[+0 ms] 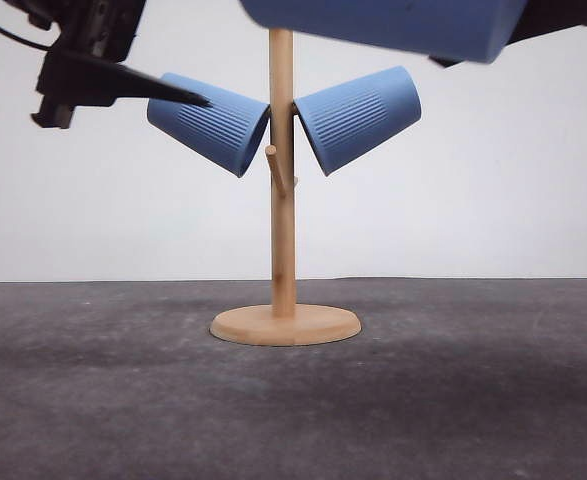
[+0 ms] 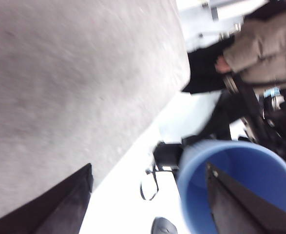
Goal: Place three cups
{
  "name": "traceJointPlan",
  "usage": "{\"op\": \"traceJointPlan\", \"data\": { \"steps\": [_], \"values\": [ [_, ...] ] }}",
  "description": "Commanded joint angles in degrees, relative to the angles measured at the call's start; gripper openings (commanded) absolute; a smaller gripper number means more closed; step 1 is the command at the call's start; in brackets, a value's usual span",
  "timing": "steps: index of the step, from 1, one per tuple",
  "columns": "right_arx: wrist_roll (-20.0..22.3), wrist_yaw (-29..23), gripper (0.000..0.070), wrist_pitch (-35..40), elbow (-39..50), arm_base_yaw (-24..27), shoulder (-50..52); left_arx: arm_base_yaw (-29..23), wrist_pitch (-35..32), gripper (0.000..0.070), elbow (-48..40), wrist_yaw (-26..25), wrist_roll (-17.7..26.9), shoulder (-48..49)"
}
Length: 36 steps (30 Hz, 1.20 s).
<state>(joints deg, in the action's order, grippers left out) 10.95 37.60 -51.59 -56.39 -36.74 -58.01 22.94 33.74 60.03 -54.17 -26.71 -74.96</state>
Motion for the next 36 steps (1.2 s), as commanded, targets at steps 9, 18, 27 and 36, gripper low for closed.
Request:
{"op": "traceJointPlan", "data": {
  "steps": [9, 18, 27, 36],
  "values": [
    [-7.8, 12.8, 0.0358, 6.9, 8.4, 3.6, 0.2, -5.4, 4.0, 0.0444, 1.4, -0.4, 6.4, -0.3],
    [-26.8, 17.0, 0.0358, 24.4, 21.0, 5.1, 0.2, -7.4, 4.4, 0.0444, 1.4, -0.3, 7.0, -0.3],
    [-59.1, 15.8, 0.0357, 40.6, 22.6, 5.0, -0.6, -7.8, 4.4, 0.0443, 1.4, -0.3, 7.8, -0.3],
    [-90.1, 16.2, 0.0334, 60.2, 22.6, 4.3, -7.2, -8.4, 4.5, 0.0443, 1.4, -0.3, 9.5, -0.3]
  ]
}}
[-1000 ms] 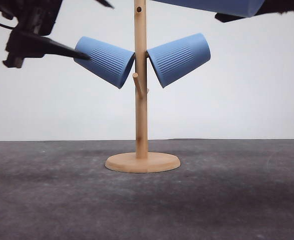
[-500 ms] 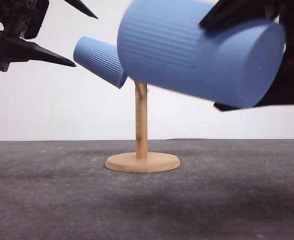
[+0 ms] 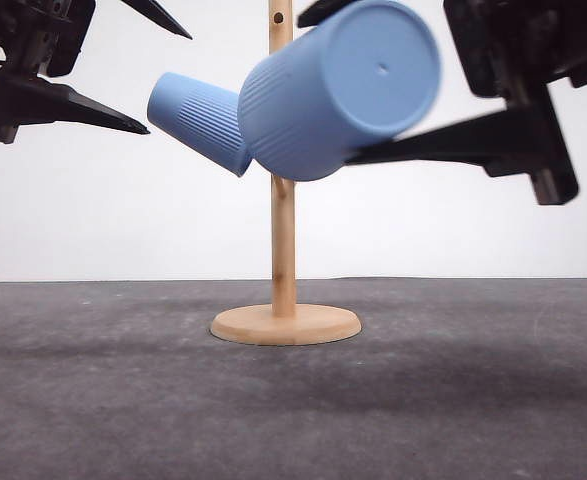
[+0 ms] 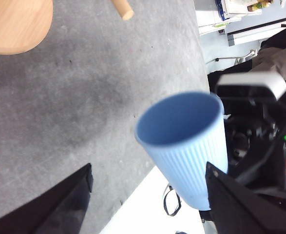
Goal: Place three cups
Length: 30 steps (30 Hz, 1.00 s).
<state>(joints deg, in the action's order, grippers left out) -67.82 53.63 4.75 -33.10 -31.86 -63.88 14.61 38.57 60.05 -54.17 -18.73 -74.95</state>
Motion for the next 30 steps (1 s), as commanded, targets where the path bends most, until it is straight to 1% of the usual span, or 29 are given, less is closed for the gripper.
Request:
{"op": "traceJointPlan", "data": {
  "steps": [1, 3, 5, 6, 8, 11, 12, 14, 17, 19, 23, 30],
  "values": [
    [-14.4, 0.1, 0.0334, 7.1, -0.7, -0.7, -2.2, -0.2, -0.3, 0.0443, 1.4, -0.3, 1.9, -0.3],
    [-20.8, 0.0, 0.0334, 14.0, -0.7, -0.7, -4.5, -0.6, -0.3, 0.0443, 1.4, -0.3, 3.0, -0.3],
    [-25.8, -0.4, 0.0334, 19.8, -0.7, -0.7, -6.6, -1.1, 0.0, 0.0443, 1.4, 0.2, 5.0, -0.3],
    [-27.7, -0.8, 0.0334, 22.1, -0.7, -0.7, -7.9, -1.4, 0.5, 0.0443, 1.4, 0.9, 6.2, -0.2],
    [-29.7, -1.5, 0.0334, 25.0, -0.7, -0.7, -9.9, -1.8, 1.5, 0.0444, 1.4, 3.4, 8.5, -0.1],
    [-30.5, -3.1, 0.0334, 26.6, -0.7, -0.7, -12.8, -2.4, 2.8, 0.0450, 1.4, 10.1, 12.1, 0.6],
    [-30.5, -3.7, 0.0334, 27.0, -0.7, -0.6, -13.5, -2.5, 3.0, 0.0468, 1.4, 12.4, 12.8, 1.1],
    [-30.6, -4.2, 0.0334, 28.9, -0.7, -0.6, -14.9, -2.7, 3.0, 0.0529, 1.4, 17.0, 14.6, 2.3],
    [-31.9, -4.2, 0.0334, 32.8, -0.8, -0.6, -16.6, -2.7, 2.4, 0.0534, 1.4, 22.3, 16.5, 4.5],
    [-32.7, -4.2, 0.0335, 35.0, -1.1, -0.6, -17.8, -2.7, 2.2, 0.0533, 1.4, 24.9, 16.6, 5.7],
    [-32.8, -4.3, 0.0335, 35.6, -2.0, -0.4, -19.1, -2.7, 2.3, 0.0533, 1.4, 27.3, 16.6, 7.1],
    [-32.8, -4.3, 0.0335, 35.7, -4.0, 1.5, -21.3, -2.6, 2.5, 0.0532, 1.4, 27.4, 16.6, 7.4]
  ]
}}
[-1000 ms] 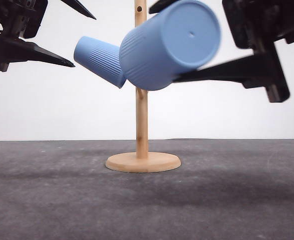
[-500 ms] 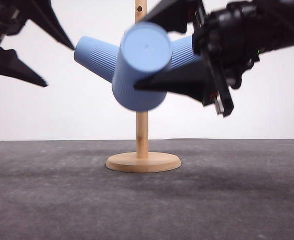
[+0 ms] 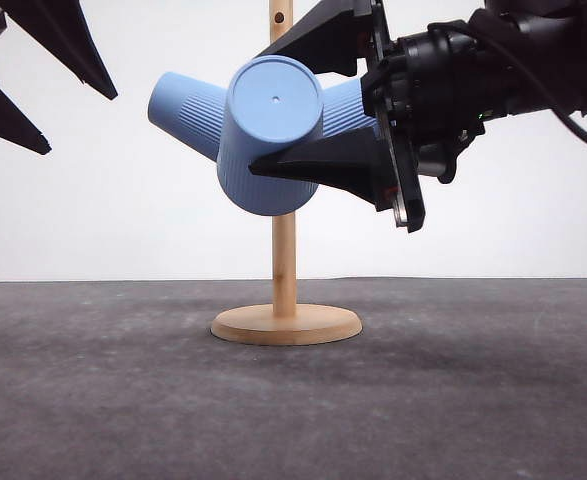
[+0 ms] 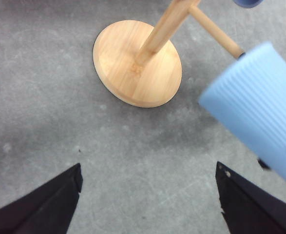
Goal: Place three cups
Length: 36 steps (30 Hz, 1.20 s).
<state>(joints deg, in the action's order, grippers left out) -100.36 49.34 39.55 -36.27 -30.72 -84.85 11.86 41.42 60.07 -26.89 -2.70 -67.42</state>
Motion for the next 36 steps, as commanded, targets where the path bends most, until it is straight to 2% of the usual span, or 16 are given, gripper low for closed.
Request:
{"op": "traceJointPlan", "data": {
  "steps": [1, 12, 27, 36],
  "values": [
    [-0.2, 0.1, 0.0335, 0.9, -1.3, 0.7, -0.8, 0.1, -0.3, 0.0530, 1.4, 0.1, 0.6, -0.1],
    [-0.2, 0.6, 0.0335, 1.1, -5.7, 1.7, -5.6, 0.1, -0.3, 0.0521, 1.4, 0.1, 0.6, -0.1],
    [0.3, -0.5, 0.0338, 1.1, -6.0, 1.8, -9.4, 0.1, -0.3, 0.0521, 1.4, 0.1, 0.5, -0.1],
    [0.8, -1.3, 0.0425, 1.2, -6.0, 2.5, -9.5, 0.1, -0.3, 0.0521, 1.4, 0.1, 0.5, -0.1]
  ]
}}
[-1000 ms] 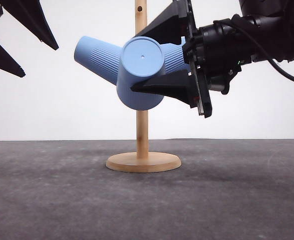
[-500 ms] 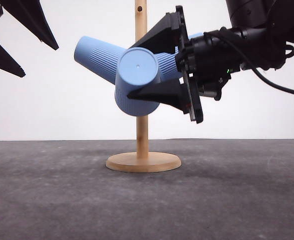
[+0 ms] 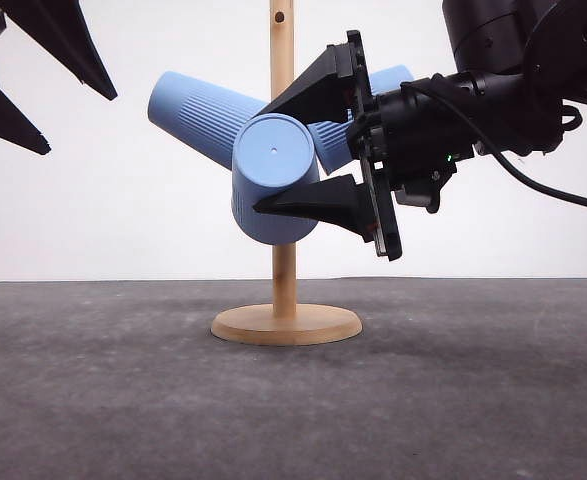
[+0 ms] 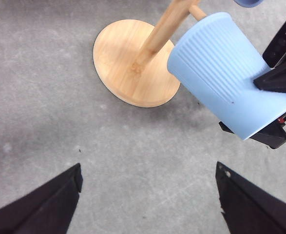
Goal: Place three cups
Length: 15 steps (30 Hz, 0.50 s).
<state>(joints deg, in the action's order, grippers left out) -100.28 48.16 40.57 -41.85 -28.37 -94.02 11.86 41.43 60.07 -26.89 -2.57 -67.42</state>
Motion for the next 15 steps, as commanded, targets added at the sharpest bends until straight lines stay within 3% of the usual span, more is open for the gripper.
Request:
{"op": "traceJointPlan", "data": {
  "steps": [1, 15],
  "values": [
    [0.8, -0.2, 0.0429, 0.2, -0.5, 0.2, -0.4, 0.1, -0.3, 0.0521, 1.4, 0.1, 0.4, -0.1],
    [0.8, -0.2, 0.0488, 1.9, -0.7, 0.4, -0.4, 0.1, -0.3, 0.0517, 1.4, 0.1, 0.4, -0.1]
  ]
}}
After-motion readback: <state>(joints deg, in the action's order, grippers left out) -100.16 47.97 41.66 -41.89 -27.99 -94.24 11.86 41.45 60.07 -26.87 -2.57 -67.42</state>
